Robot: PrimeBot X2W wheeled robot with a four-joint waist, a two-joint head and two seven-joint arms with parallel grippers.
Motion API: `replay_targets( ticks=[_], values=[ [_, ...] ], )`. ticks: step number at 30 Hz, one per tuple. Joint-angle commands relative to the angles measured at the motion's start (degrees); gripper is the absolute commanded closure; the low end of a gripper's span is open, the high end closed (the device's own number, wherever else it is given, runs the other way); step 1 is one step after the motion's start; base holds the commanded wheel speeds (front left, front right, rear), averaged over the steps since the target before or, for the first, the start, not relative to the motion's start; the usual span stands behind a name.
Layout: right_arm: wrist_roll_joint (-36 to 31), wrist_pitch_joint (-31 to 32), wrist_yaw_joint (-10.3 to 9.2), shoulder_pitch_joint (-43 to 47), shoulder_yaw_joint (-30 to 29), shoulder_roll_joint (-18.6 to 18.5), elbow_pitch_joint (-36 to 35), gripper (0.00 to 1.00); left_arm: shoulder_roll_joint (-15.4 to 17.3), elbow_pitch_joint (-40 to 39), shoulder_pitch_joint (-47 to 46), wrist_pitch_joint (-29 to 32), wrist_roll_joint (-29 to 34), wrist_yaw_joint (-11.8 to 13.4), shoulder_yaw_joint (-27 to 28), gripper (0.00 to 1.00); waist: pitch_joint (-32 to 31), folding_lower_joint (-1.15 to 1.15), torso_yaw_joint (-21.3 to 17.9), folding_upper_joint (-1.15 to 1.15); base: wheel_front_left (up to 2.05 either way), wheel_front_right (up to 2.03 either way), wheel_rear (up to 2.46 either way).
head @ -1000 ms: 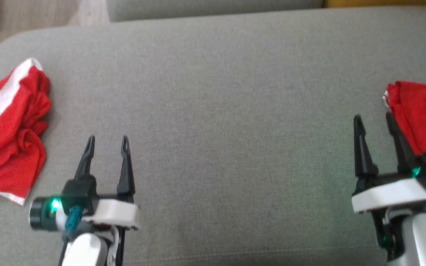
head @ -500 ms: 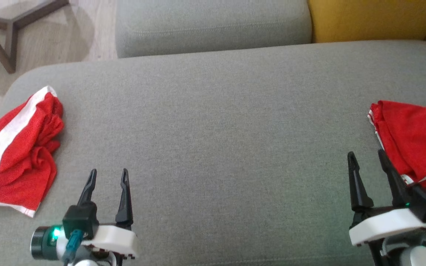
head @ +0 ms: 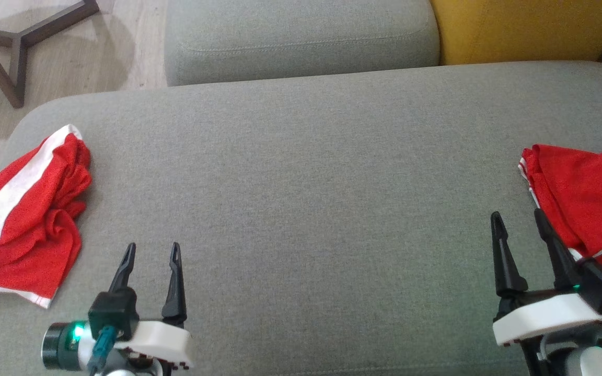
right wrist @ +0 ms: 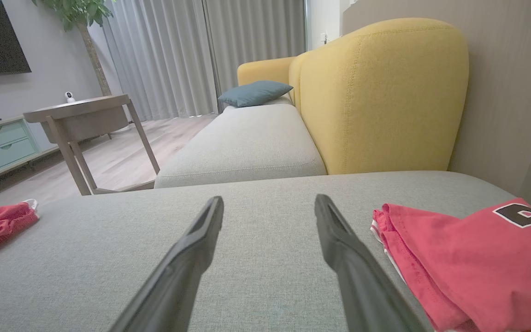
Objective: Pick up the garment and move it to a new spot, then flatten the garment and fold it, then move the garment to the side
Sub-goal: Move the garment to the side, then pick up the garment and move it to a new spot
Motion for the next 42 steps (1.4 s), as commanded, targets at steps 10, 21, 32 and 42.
replay_targets(
  ticks=[10,21,32,42],
  values=[
    [0.2,0.1,0.37,-1.3,1.0,-0.1,-2.2,0.00,1.2,-2.1,-2.4,0.2,-0.7,0.5,1.3,0.00,0.1,0.00,0.3,0.00,0.00,0.00,0.00],
    [0.8,0.4,0.37,-1.1,0.7,-0.1,-3.7,0.00,1.5,-1.9,-4.0,0.2,-0.9,0.7,1.2,0.00,0.5,0.00,5.4,0.00,0.00,0.00,0.00],
    [0.5,1.3,0.37,-1.1,1.9,-0.1,-5.2,0.00,1.2,-1.6,-5.9,-0.2,-0.6,0.4,0.2,0.00,0.3,0.00,17.9,0.00,0.00,0.00,0.00],
    [0.1,1.9,0.37,-1.2,2.5,-0.1,-5.6,0.00,1.2,-1.8,-6.6,-0.5,-0.8,0.7,0.5,0.00,0.5,0.00,24.1,0.00,0.00,0.00,0.00]
  ],
)
